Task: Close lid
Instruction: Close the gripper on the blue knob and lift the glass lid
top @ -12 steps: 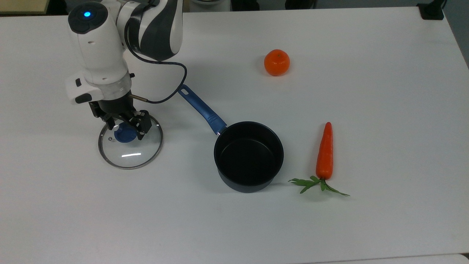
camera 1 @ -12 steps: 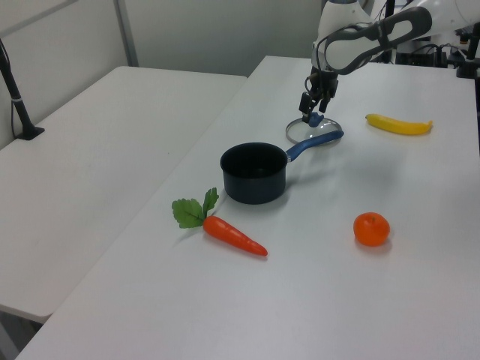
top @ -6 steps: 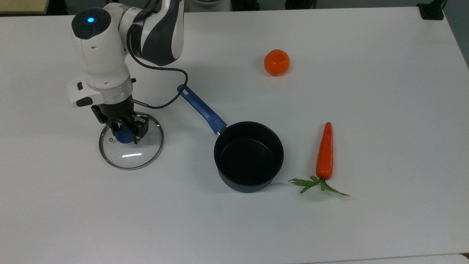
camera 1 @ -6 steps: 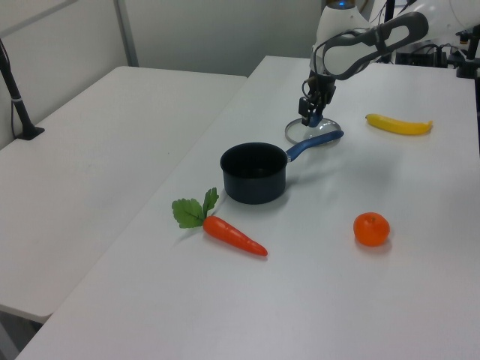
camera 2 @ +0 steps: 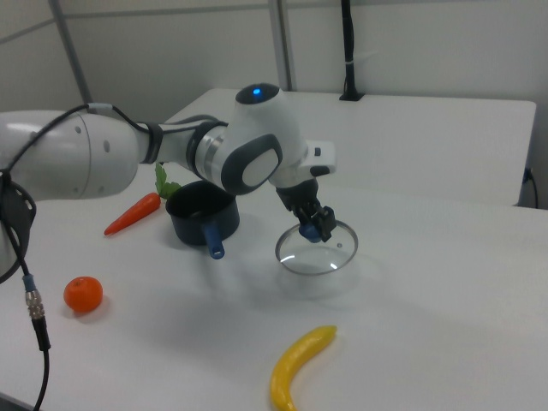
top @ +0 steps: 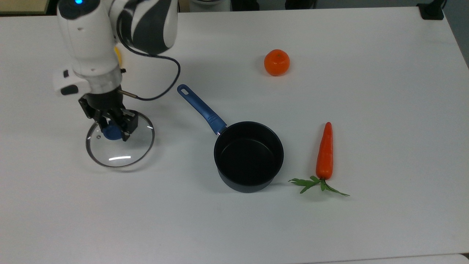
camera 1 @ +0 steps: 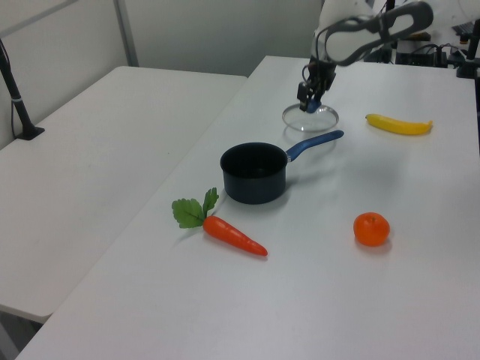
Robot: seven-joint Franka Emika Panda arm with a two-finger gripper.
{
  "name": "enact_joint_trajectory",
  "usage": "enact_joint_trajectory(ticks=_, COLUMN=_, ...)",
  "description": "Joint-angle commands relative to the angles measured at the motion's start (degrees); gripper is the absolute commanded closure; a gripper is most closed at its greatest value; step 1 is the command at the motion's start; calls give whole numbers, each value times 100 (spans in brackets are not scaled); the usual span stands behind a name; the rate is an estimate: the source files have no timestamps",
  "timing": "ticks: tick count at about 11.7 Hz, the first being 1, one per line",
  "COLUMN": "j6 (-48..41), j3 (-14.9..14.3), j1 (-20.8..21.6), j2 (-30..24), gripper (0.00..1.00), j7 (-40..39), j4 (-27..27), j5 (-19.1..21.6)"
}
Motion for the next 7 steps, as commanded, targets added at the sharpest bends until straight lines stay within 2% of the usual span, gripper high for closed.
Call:
enact_joint_trajectory(ticks=1, j6=-1011, j3=-31, j1=-83, j2=-347, gripper=58, j7=123, j4=366, j5=-51)
enact_joint_trajectory(ticks=4, j6=-1347, j3=-13, j1=83, j2=-364, gripper=58, j7=271, j4=648, j5=-33)
enact_joint_trajectory(ticks=7, j6=-1944, j3=-22, j1=574, j2=-355, gripper=58, j7=422, j4=938, j5=-42)
